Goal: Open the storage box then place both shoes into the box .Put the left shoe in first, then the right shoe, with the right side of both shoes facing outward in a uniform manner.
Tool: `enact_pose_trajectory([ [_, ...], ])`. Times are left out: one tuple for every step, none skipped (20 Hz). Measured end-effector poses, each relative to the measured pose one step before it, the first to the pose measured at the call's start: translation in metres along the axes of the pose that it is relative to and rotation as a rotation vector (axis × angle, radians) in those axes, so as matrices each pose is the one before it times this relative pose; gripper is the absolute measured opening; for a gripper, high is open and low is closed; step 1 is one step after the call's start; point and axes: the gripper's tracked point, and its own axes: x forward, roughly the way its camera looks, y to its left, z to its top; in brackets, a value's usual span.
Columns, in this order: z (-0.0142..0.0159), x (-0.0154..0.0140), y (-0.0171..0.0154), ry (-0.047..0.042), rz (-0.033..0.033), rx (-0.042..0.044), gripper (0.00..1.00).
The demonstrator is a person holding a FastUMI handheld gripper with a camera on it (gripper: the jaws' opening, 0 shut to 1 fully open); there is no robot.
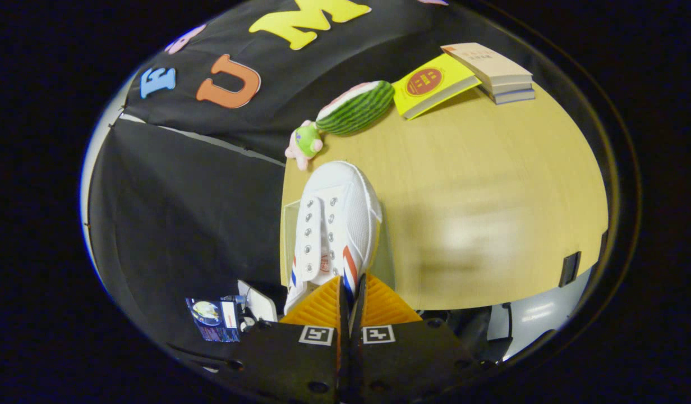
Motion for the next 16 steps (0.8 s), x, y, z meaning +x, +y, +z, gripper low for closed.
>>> enact_pose_trajectory([
  [-0.00490, 0.01302, 0.01394, -0.00265, -0.01624, 0.01005, 0.06],
  [-0.00285, 0.00894, 0.00942, -0.00317, -0.01569, 0.00918, 0.06],
  [-0.00334, 0.00878, 0.00736, -0.00256, -0.01501, -0.00828, 0.06],
  [-0.00312, 0.00830, 0.00555, -0.00654, -0.01681, -0.01442, 0.05],
  [-0.00301, 0.00951, 0.00375, -0.00585, -0.01768, -0.01891, 0.06],
  [-0.00262, 0.00846, 0.00309, -0.00403, -0.01667, -0.01625, 0.06],
  [-0.00390, 0.00804, 0.00316, -0.00282, -0.01503, -0.01530, 0.06],
  [-0.00259, 0.00824, 0.00028, -0.00597, -0.01990, -0.01106, 0.06],
  [-0.00298, 0.00672, -0.00012, -0.00410, -0.01607, -0.00461, 0.06],
  [-0.00285, 0.00752, -0.00096, -0.00091, -0.01298, -0.00175, 0.06],
  [-0.00304, 0.00675, -0.00118, 0.00084, -0.01140, -0.00133, 0.06],
  [-0.00202, 0.00567, -0.00180, -0.00085, -0.01151, -0.00065, 0.06],
  [-0.00266, 0.00494, -0.00106, 0.00106, -0.00943, 0.00666, 0.06],
  [-0.00137, 0.00570, -0.00156, 0.00127, -0.00492, 0.01008, 0.06],
  [-0.00030, 0.00491, -0.00118, -0.00279, -0.00072, 0.00772, 0.06],
  [0.00033, 0.00439, -0.00073, -0.00498, -0.00158, 0.01257, 0.06],
])
